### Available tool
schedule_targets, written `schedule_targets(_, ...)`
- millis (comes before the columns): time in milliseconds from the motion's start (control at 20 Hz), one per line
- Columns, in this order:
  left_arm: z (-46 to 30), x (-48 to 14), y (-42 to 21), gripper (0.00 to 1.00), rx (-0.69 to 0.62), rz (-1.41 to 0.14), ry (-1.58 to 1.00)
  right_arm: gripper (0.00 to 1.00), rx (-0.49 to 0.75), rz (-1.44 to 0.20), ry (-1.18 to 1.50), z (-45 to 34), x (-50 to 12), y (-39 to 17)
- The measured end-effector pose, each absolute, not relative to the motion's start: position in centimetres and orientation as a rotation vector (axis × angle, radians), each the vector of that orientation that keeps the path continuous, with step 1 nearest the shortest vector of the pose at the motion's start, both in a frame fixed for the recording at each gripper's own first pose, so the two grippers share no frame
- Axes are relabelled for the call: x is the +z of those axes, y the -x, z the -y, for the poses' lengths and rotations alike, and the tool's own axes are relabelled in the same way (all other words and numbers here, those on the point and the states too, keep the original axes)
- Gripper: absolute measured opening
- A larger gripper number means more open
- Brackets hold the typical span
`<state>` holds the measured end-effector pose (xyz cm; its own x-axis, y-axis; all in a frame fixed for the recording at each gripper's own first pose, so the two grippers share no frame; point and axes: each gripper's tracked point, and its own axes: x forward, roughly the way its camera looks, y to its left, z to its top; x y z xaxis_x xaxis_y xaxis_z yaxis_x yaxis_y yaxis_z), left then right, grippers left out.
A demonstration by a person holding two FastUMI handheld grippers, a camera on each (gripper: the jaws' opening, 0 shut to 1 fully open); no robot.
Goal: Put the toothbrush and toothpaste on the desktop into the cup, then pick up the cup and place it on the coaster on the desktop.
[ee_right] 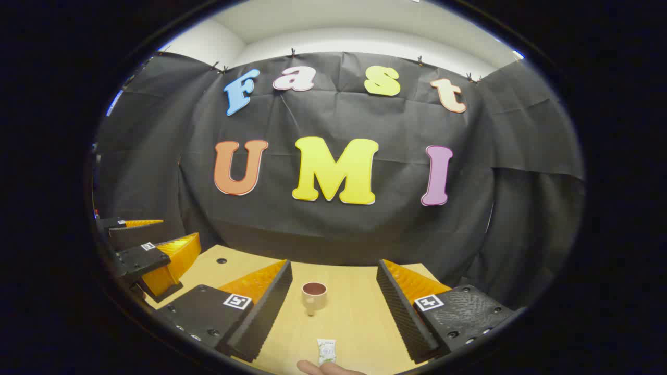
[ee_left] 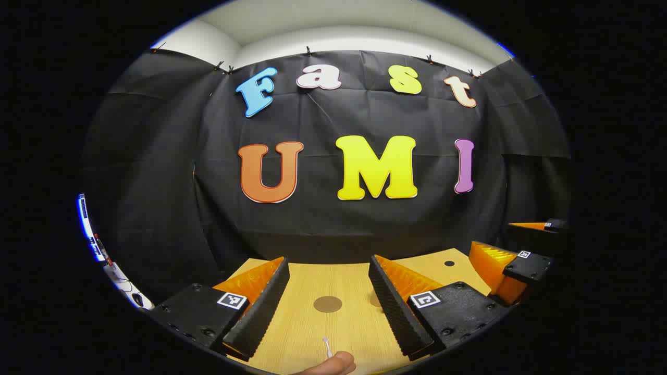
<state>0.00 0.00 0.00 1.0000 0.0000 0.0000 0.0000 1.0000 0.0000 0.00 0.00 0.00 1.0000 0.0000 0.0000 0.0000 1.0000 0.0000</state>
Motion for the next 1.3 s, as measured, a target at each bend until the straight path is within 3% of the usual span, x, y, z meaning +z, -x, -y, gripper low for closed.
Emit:
schedule_targets(50, 0.1, -0.1, -0.1, 0.98, -0.004, -0.001, 0.001, 0.96, -0.004, 0.006, -0.002, 0.1, 0.2, 0.2)
schedule_targets(1300, 2.6, -2.1, -1.3, 0.98, -0.060, -0.065, 0.023, 0.96, -0.026, -0.078, -0.001, 1.7, -1.8, -2.2)
